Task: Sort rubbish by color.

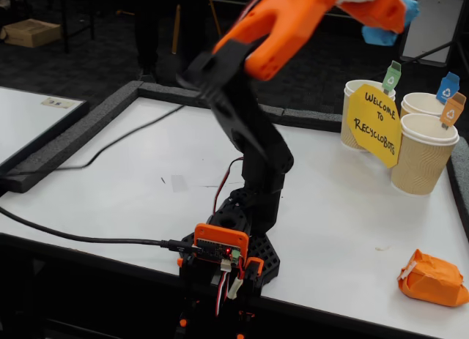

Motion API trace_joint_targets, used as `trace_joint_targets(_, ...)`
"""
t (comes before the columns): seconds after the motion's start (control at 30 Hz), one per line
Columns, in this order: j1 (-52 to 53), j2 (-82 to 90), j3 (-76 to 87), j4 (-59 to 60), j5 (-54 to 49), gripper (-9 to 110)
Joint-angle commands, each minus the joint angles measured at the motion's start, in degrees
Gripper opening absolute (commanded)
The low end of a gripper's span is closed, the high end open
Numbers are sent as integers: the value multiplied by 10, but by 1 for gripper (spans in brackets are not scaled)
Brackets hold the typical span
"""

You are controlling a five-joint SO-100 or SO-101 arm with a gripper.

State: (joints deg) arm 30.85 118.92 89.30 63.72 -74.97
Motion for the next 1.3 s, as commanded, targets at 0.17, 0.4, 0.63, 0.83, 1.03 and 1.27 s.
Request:
trace_joint_targets(0.17, 15, -193, -225, -85, 15, 0)
trace_joint_targets(0.4, 26, -363, -374, -129, 11, 0)
trace_joint_targets(0.63, 35, -465, -414, -204, 10, 0)
trace_joint_targets(0.83, 37, -493, -416, -218, 10, 0)
trace_joint_targets(1.03, 37, -505, -416, -252, 10, 1)
trace_joint_targets(1.27, 38, -505, -415, -252, 10, 21)
